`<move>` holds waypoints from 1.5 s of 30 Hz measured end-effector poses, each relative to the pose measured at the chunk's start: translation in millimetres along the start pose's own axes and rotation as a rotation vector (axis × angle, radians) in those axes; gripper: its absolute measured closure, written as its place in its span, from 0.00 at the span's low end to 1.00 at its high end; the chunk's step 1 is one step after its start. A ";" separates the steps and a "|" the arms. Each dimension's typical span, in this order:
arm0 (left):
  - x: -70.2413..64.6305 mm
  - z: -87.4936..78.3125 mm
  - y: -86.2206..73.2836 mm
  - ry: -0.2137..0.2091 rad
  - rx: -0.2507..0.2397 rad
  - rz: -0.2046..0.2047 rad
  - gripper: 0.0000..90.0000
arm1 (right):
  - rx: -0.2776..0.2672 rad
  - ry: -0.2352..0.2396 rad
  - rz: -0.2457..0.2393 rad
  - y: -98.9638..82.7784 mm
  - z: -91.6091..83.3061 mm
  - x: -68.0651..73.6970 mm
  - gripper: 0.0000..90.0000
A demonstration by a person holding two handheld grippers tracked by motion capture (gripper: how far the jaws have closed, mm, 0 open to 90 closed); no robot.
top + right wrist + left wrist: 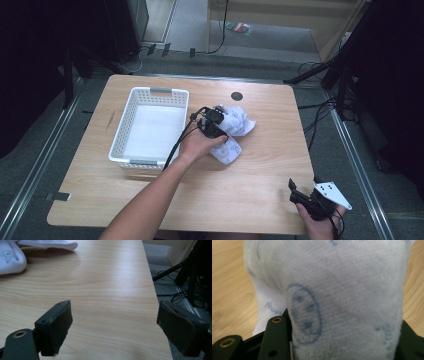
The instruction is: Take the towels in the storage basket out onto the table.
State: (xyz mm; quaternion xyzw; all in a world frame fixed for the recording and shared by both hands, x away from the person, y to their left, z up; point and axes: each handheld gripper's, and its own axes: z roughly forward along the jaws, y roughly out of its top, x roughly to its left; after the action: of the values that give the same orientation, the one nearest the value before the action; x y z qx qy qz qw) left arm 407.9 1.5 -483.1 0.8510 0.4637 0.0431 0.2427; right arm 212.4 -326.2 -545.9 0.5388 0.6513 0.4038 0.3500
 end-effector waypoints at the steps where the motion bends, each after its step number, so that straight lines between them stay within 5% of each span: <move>1: -3.7 4.4 -2.7 0.000 0.005 0.001 0.48 | 0.000 -0.001 0.005 0.1 0.3 0.2 0.14; 3: -5.8 7.5 -3.9 0.003 0.014 0.007 0.44 | -0.001 0.000 0.008 0.1 0.3 0.1 0.14; 5: -9.4 10.0 -5.0 0.021 0.016 0.003 0.27 | -0.002 -0.001 0.009 0.1 0.3 0.2 0.14; 6: -11.5 9.6 -5.0 0.012 0.010 -0.012 0.15 | -0.003 0.000 0.007 0.0 0.1 0.0 0.14; 10: -13.4 5.2 -3.9 -0.038 0.019 -0.016 0.00 | -0.002 -0.001 0.010 0.1 0.3 0.0 0.14; 22: -10.4 -35.3 -3.3 -0.023 -0.065 0.017 0.00 | -0.001 0.000 0.007 0.1 0.5 0.0 0.14; 45: 36.7 -100.2 -31.3 0.072 -0.150 -0.019 0.00 | 0.005 -0.001 0.002 0.2 0.6 0.2 0.15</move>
State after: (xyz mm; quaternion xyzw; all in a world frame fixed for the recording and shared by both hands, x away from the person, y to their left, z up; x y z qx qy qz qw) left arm 374.7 82.8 -414.8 0.8238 0.4757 0.1059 0.2897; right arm 213.0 -325.9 -546.0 0.5406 0.6514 0.4023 0.3486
